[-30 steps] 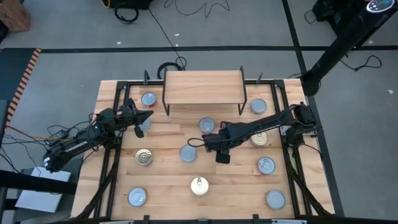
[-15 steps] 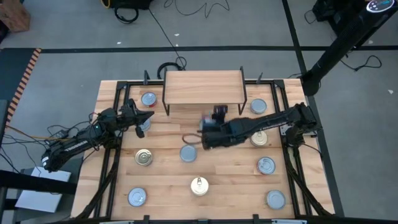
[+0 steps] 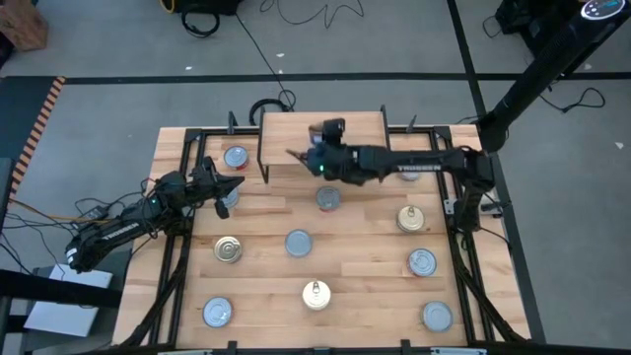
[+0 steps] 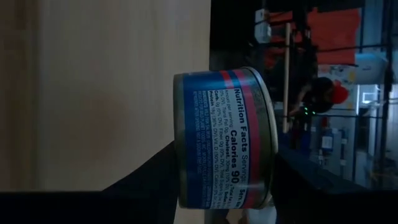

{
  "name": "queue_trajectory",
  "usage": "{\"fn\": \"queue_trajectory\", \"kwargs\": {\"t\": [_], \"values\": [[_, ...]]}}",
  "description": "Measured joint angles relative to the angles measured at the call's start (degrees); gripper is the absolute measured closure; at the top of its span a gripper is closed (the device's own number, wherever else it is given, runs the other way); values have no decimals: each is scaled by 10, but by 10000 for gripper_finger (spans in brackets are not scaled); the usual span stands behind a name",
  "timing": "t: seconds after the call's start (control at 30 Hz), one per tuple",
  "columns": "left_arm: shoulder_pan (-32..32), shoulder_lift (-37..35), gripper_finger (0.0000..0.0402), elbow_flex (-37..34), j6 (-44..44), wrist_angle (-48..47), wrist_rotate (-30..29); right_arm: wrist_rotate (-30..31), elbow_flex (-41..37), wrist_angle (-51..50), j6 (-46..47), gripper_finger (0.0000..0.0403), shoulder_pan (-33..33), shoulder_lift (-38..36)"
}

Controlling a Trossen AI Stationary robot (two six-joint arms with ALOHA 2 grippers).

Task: Stack canned seafood by type on shelf
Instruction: Put the blue pink tuna can on the shelf

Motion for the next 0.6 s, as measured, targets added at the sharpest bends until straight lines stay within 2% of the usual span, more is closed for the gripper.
{"fn": "queue_trajectory", "kwargs": {"t": [0.2,0.6], "values": [[0,0,398,0,0,1,0,-31,-36,96,-92,202,-50,0],[0,0,398,0,0,2,0,-100,-39,100,-73,202,-87,0]]}}
